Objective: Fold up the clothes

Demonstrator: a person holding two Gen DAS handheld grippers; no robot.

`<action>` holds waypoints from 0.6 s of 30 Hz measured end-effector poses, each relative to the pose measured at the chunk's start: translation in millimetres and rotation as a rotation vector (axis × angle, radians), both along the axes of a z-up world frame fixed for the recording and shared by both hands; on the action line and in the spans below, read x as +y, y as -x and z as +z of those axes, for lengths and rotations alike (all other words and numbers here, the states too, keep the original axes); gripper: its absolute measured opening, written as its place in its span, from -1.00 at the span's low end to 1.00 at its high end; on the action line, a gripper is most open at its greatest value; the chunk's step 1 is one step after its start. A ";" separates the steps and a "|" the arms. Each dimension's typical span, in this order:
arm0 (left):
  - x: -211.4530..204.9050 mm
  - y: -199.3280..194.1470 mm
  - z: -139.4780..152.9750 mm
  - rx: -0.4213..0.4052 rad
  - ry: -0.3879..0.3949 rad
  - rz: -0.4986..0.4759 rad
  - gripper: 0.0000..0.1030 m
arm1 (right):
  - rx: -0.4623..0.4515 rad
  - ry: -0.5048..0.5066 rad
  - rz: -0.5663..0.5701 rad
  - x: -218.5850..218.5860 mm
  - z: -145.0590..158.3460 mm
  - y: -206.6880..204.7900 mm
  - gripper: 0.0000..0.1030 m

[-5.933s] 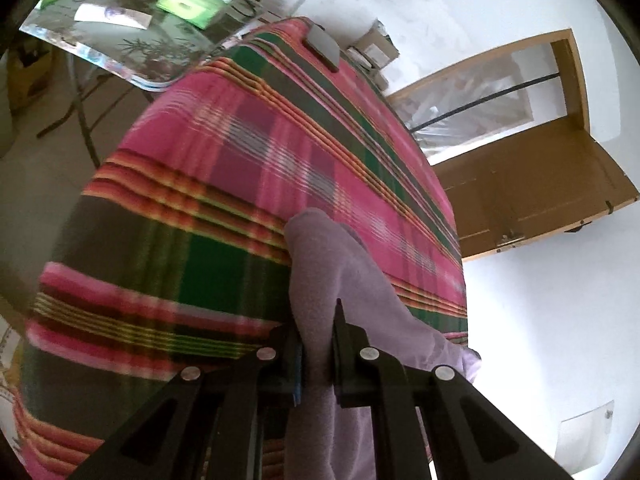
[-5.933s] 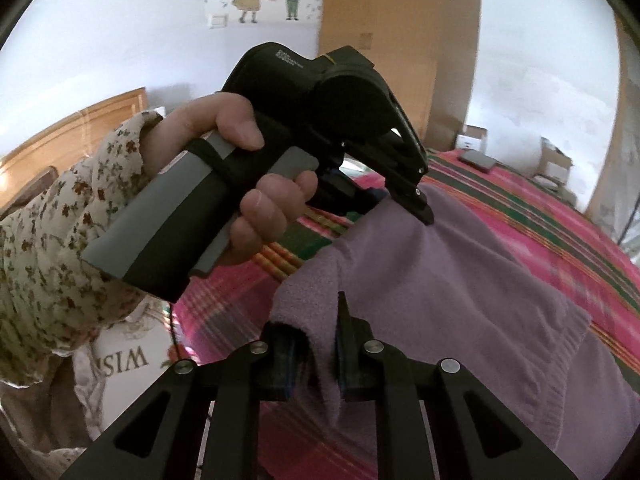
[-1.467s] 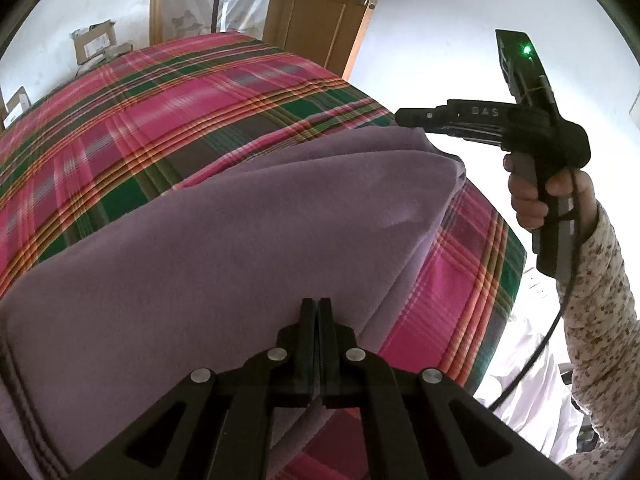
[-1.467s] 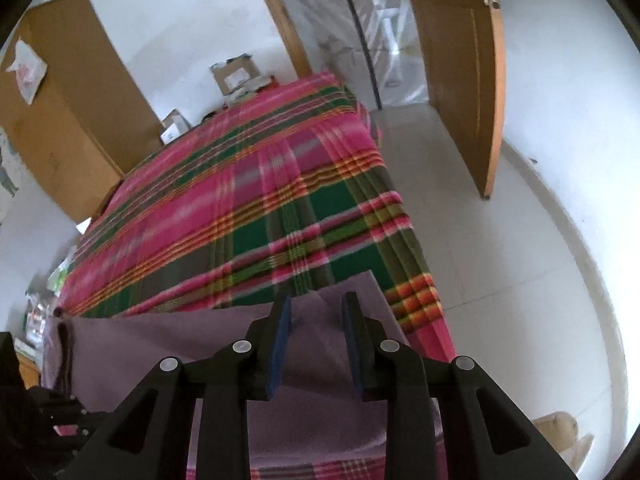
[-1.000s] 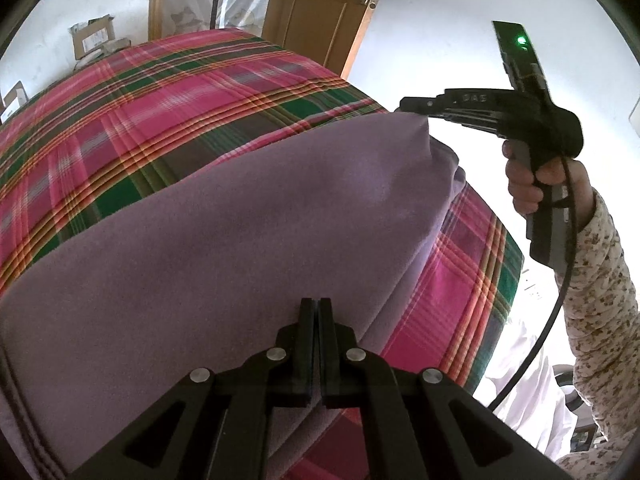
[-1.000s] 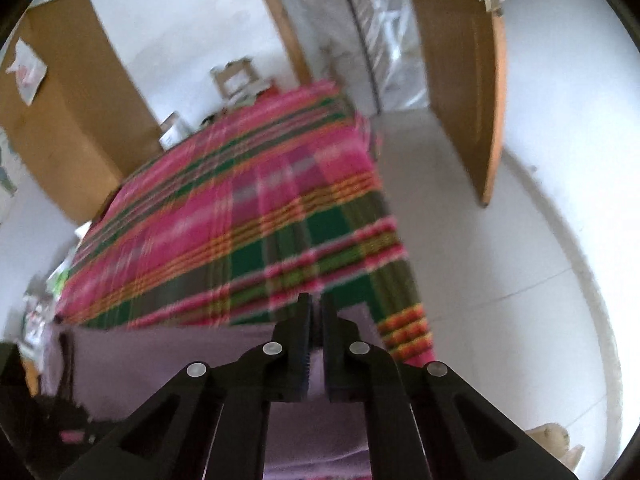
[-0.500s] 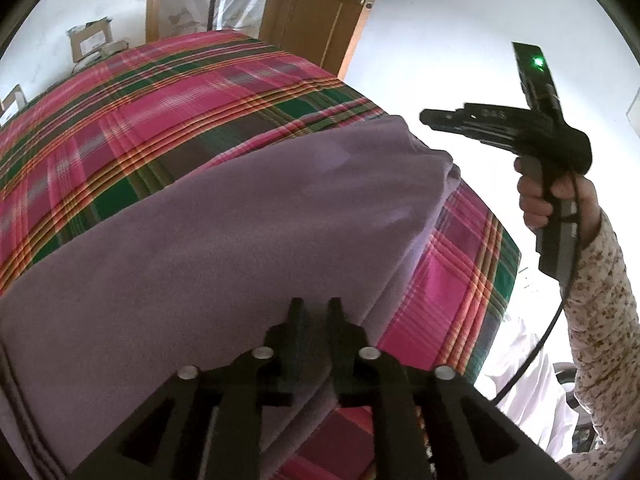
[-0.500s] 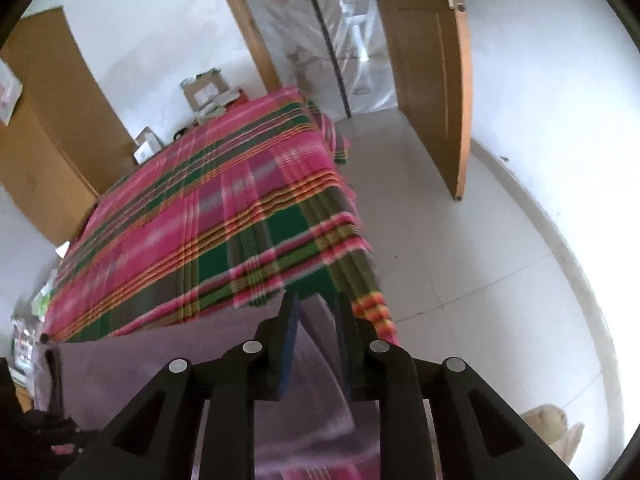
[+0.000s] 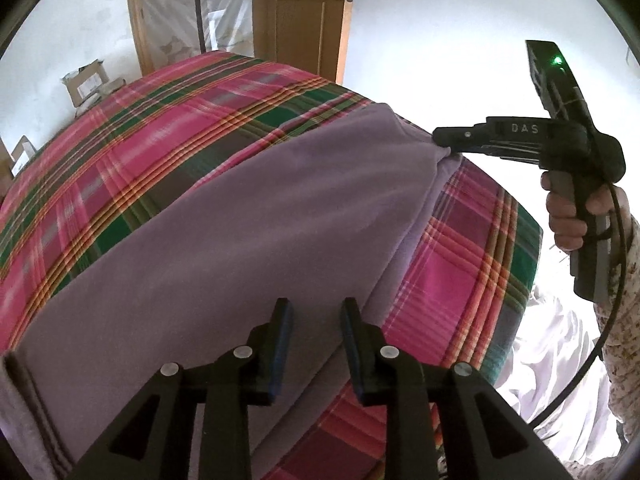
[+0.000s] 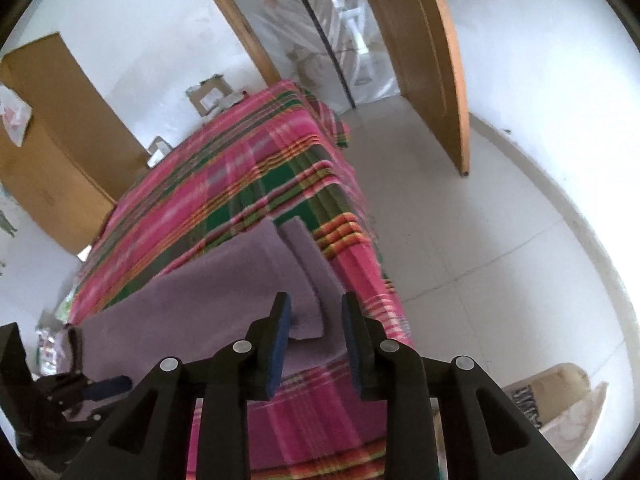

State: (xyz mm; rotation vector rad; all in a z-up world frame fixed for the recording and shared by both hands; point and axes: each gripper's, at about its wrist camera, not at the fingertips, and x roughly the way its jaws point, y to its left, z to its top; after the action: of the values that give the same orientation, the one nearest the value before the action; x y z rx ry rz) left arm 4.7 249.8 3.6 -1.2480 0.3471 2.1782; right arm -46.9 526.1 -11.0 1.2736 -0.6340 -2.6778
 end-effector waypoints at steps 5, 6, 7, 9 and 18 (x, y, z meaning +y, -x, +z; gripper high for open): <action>-4.8 0.8 0.7 -0.021 -0.018 -0.001 -0.50 | 0.004 0.029 0.005 -1.7 -1.0 0.3 -0.47; -4.2 0.6 0.3 -0.019 -0.014 -0.004 -0.50 | 0.006 0.028 0.011 -2.8 -1.7 0.2 -0.47; -3.5 0.2 0.3 -0.017 -0.011 -0.008 -0.50 | 0.008 0.015 0.012 -4.2 -2.2 -0.2 -0.49; -3.7 -0.4 0.3 -0.017 -0.011 -0.012 -0.50 | 0.015 -0.024 0.016 -7.8 -1.7 -1.3 -0.72; -7.0 -1.8 -0.1 -0.042 -0.032 -0.030 -0.50 | 0.081 -0.142 0.035 -14.0 19.5 -5.5 -0.88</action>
State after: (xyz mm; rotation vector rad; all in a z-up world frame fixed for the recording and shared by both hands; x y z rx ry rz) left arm 6.5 242.8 3.5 -1.2611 0.3112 2.1207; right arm -41.5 512.2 8.5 1.1880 -0.4139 -2.7727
